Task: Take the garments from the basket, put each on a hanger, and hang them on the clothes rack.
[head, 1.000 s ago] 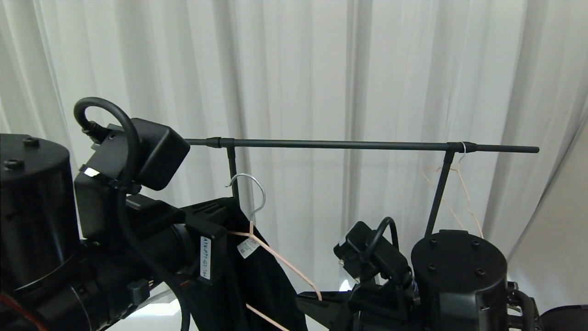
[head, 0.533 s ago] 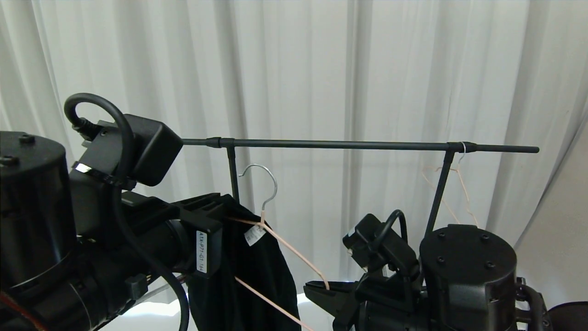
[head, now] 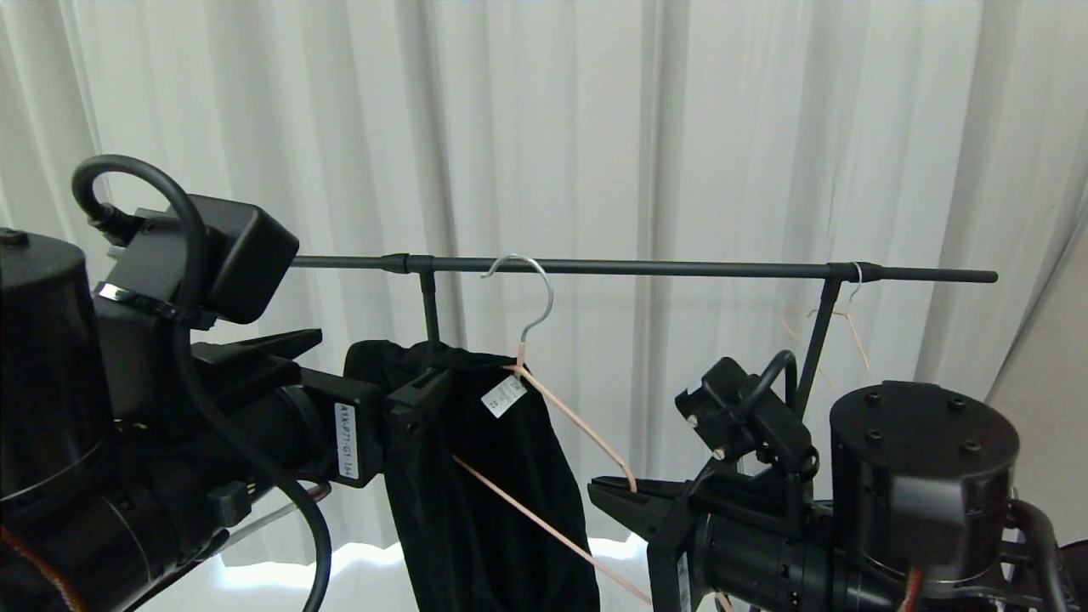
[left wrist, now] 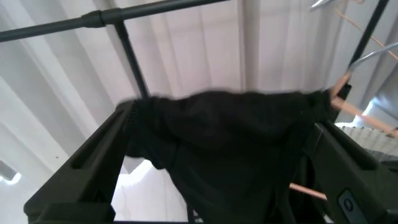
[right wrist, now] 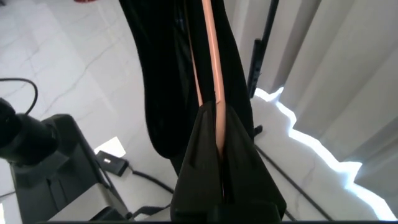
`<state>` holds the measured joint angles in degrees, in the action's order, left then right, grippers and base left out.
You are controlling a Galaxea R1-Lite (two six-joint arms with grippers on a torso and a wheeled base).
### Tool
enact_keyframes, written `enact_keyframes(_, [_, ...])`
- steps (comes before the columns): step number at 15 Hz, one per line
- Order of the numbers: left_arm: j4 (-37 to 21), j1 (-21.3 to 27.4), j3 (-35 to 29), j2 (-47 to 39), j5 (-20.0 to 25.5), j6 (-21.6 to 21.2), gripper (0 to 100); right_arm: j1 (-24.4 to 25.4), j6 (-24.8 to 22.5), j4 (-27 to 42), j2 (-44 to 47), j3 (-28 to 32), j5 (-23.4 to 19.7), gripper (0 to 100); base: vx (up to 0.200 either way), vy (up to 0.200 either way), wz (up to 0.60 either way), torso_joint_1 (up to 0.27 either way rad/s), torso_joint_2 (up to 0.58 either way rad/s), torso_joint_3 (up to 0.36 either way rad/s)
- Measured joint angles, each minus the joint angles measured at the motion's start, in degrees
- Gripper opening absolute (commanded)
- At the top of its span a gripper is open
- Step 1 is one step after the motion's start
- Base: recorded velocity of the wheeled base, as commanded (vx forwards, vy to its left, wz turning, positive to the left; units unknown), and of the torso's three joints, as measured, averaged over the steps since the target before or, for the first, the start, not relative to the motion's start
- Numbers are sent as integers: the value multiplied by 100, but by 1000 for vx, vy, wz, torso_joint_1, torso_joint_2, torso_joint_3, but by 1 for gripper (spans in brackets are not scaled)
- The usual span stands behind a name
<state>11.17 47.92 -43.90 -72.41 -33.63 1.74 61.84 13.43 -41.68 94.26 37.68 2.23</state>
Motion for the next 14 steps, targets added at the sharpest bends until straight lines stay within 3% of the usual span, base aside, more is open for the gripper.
enact_keyframes(2, [0,-43,38,67,0,-11,100,-68,-288,-299,-40,-122,1,0,0,0,0,0,0,0])
enact_keyframes(8, [2,166,112,63,27,-52,100,-73,-561,-394,-66,-183,1,0,0,0,0,0,0,0])
enact_keyframes(14, [-1,591,1023,384,27,-68,100,-344,-912,-616,-132,-260,151,0,0,0,0,0,0,0])
